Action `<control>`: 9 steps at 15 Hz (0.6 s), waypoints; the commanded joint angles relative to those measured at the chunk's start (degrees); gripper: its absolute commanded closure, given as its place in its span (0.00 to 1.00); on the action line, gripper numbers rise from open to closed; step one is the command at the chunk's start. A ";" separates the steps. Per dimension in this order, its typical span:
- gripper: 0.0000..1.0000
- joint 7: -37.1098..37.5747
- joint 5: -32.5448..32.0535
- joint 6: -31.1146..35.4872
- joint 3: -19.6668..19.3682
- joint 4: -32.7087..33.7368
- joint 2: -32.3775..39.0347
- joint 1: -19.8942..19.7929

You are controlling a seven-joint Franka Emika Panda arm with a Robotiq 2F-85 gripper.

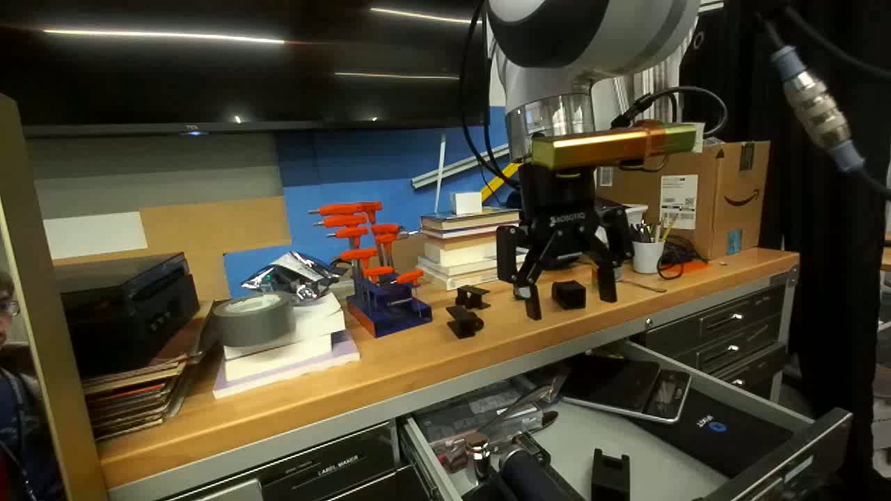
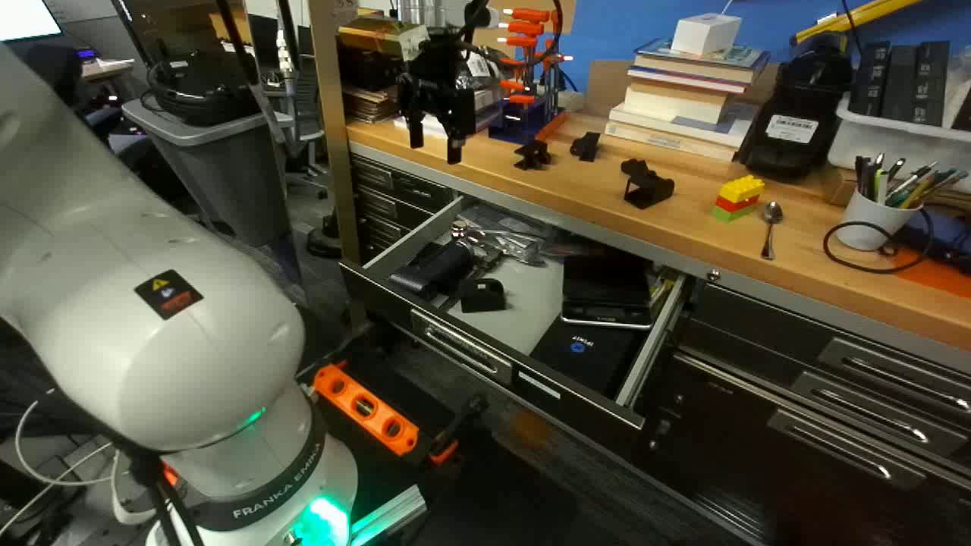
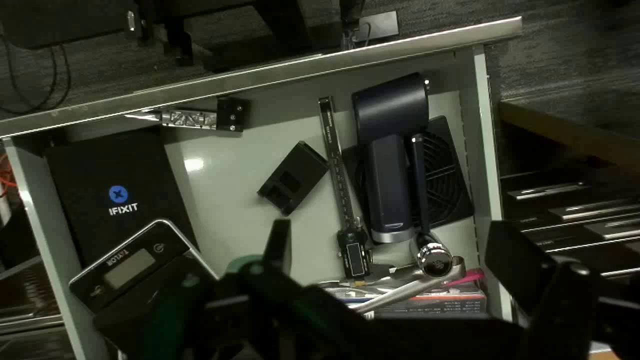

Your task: Pick up the black objects from the countertop and put them inside the open drawer then close the drawer

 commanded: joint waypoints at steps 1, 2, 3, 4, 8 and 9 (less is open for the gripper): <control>0.00 0.20 -0.26 -0.06 -0.89 0.31 0.03 0.92; 0.00 0.20 -0.26 -0.07 -0.88 0.56 -0.04 0.91; 0.00 0.20 -0.26 -0.07 -0.88 0.71 -0.09 0.91; 0.00 0.20 -0.26 -0.07 -0.88 0.77 -0.09 0.91; 0.00 0.75 -2.98 1.84 -0.98 -0.21 0.13 0.02; 0.00 0.51 -4.87 3.24 -1.37 -0.88 0.18 -0.53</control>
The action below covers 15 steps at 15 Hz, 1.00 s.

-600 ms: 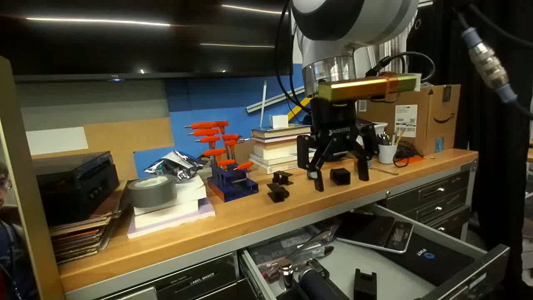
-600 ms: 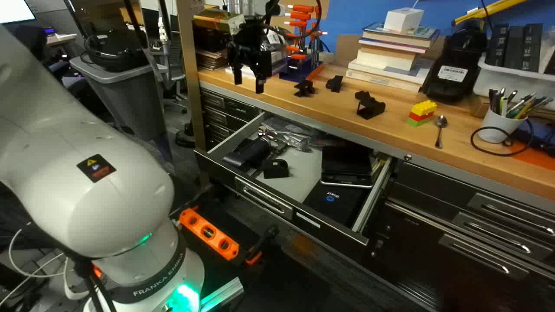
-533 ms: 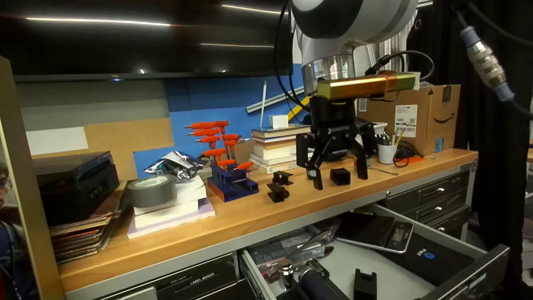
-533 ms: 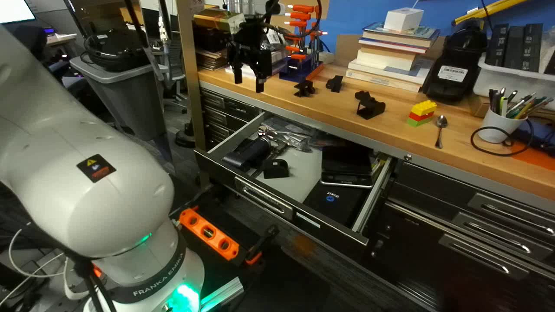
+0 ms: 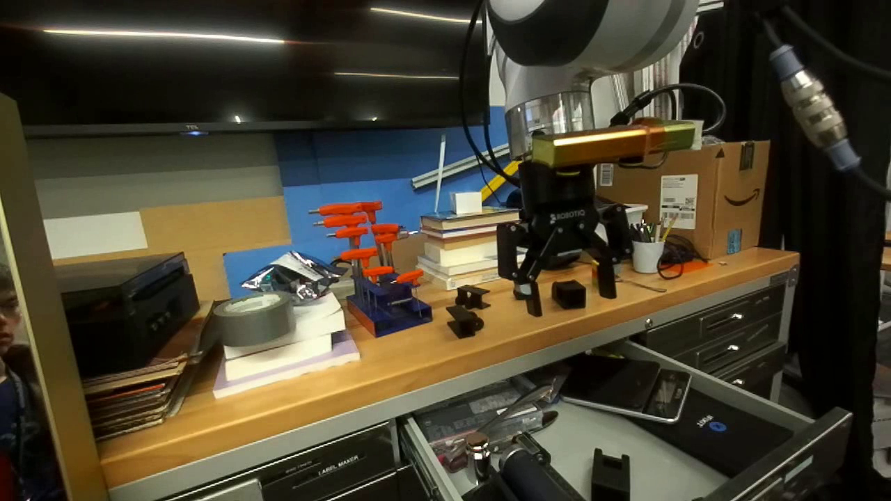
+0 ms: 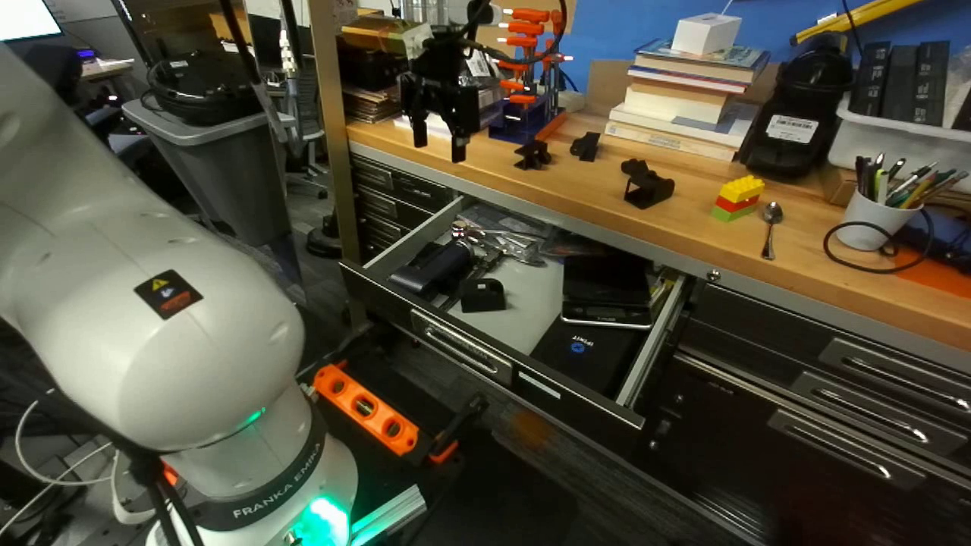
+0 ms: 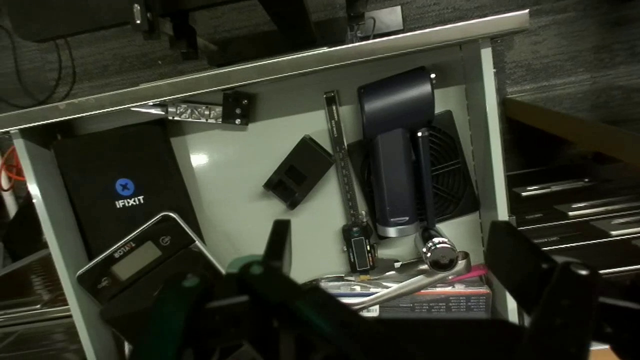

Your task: Pick up the black objects from the countertop and put them inside the open drawer then close the drawer

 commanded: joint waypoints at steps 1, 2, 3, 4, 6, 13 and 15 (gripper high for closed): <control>0.00 0.60 -6.72 5.27 -1.59 -2.05 0.07 -1.43; 0.00 0.65 -9.14 7.08 -2.16 -2.70 0.23 -2.15; 0.00 0.22 -11.91 10.14 -3.24 -3.66 0.37 -3.34; 0.00 0.30 -14.54 13.21 -4.26 -4.46 0.62 -4.51; 0.00 -0.11 -19.28 20.62 -7.32 -5.25 2.21 -7.63; 0.00 -12.21 -10.91 38.70 -17.19 2.14 14.16 -10.72; 0.00 -19.51 -1.67 40.14 -17.86 5.79 17.93 -9.53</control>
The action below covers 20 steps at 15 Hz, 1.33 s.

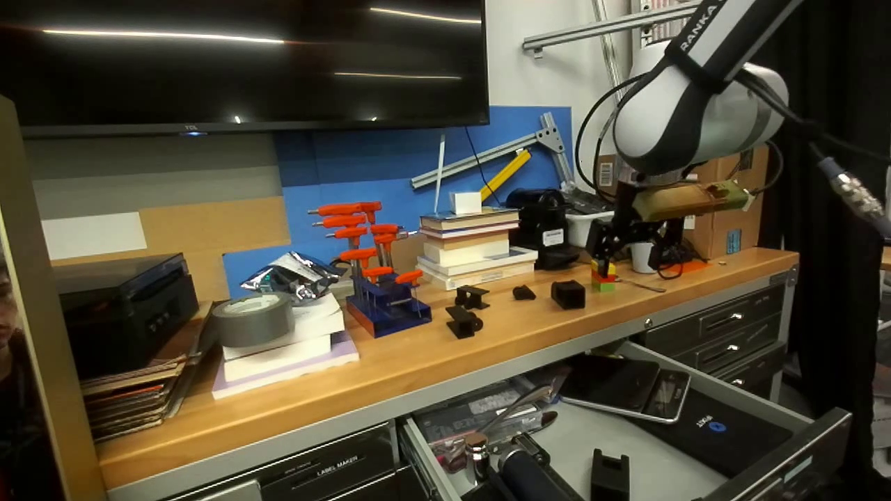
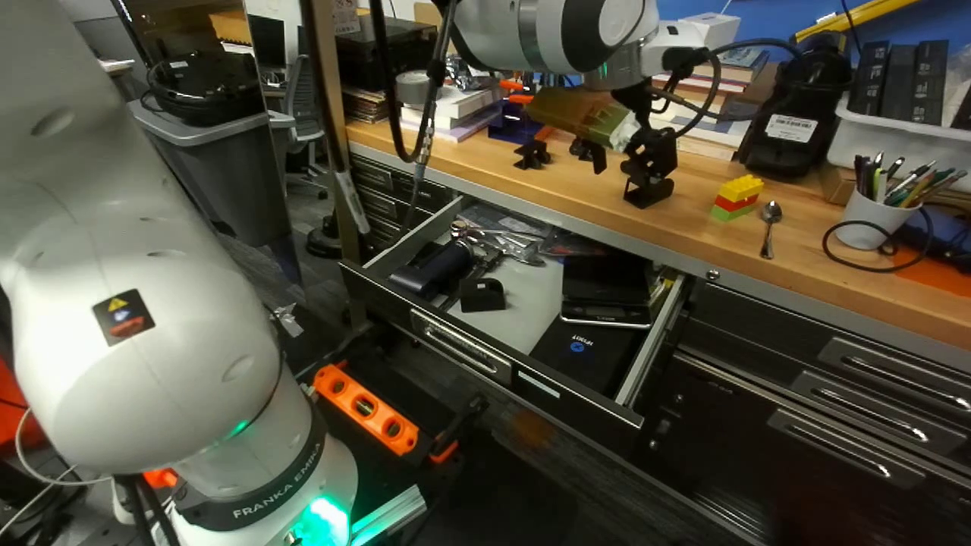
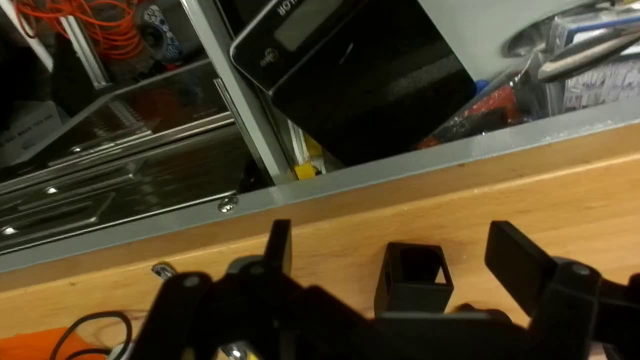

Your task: Pick up the black objects from the countertop and put them inside the open drawer then close the drawer

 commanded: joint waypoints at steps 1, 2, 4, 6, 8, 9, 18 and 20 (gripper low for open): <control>0.00 -11.41 13.98 2.11 -0.83 8.18 7.51 2.13; 0.00 -14.49 17.84 1.09 -0.19 10.85 9.62 2.21; 0.00 -19.00 22.83 -0.30 1.08 15.52 13.04 1.92; 0.00 -21.46 24.60 -0.95 1.99 19.49 16.10 1.21; 0.00 -22.44 24.62 -1.92 2.30 23.15 19.35 0.37; 0.00 -23.06 24.30 -2.88 2.34 24.67 20.84 -0.11; 0.00 -27.35 23.75 -9.45 3.24 34.75 30.50 -5.31; 0.00 -27.79 23.82 -10.91 3.74 36.73 31.54 -5.86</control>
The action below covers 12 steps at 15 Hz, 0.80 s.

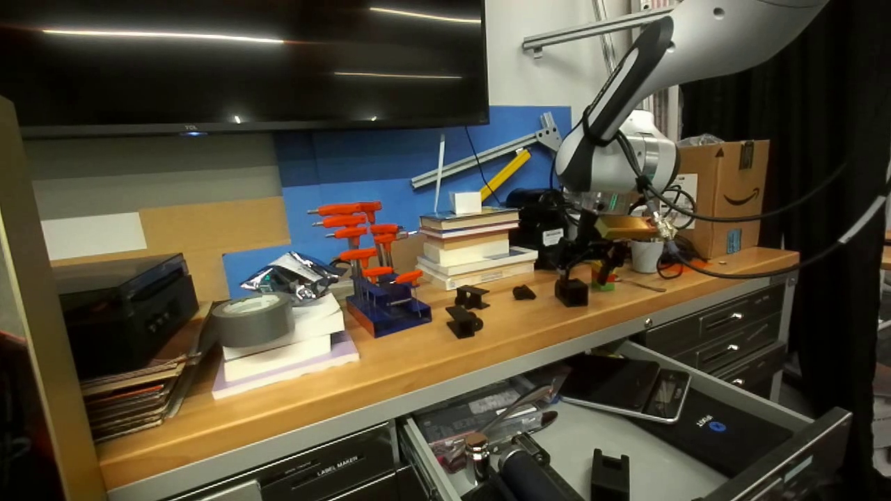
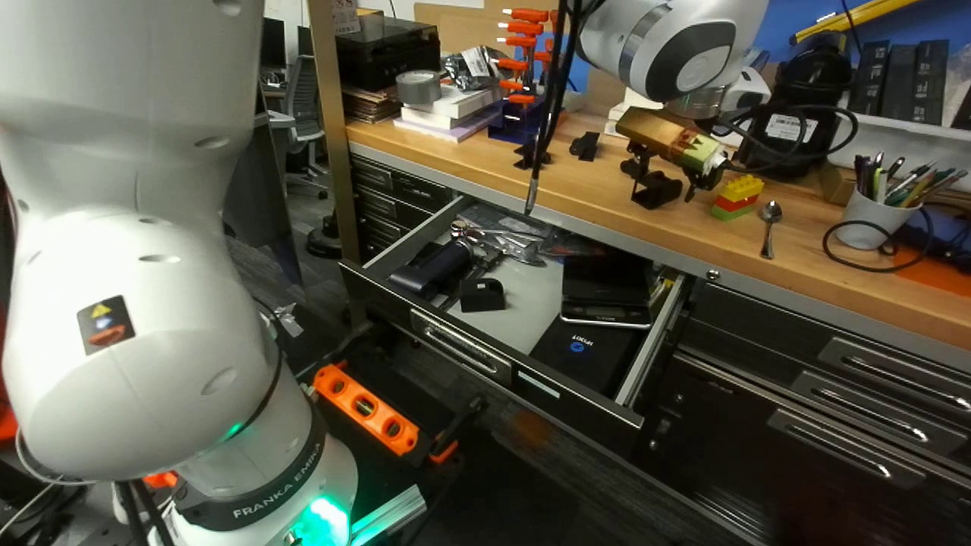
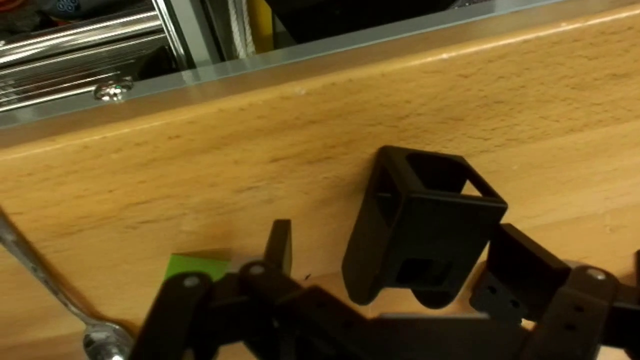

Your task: Pick up the black objects from the countertop and put them inside the open drawer then close the drawer

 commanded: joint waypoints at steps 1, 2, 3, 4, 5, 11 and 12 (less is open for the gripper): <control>0.00 -1.88 0.64 -3.60 1.52 5.84 3.31 -1.51; 0.00 -2.03 0.63 -4.22 1.69 6.60 3.72 -1.62; 0.00 -2.23 0.73 -4.82 1.93 7.37 4.14 -1.71; 0.00 -2.20 0.64 -5.31 2.05 8.13 4.59 -1.68; 0.00 -2.14 0.72 -6.00 2.19 8.88 4.97 -1.71; 0.00 -1.84 0.76 -9.65 2.58 11.74 7.66 -1.93; 0.00 -1.75 0.72 -10.19 2.55 12.00 8.02 -1.96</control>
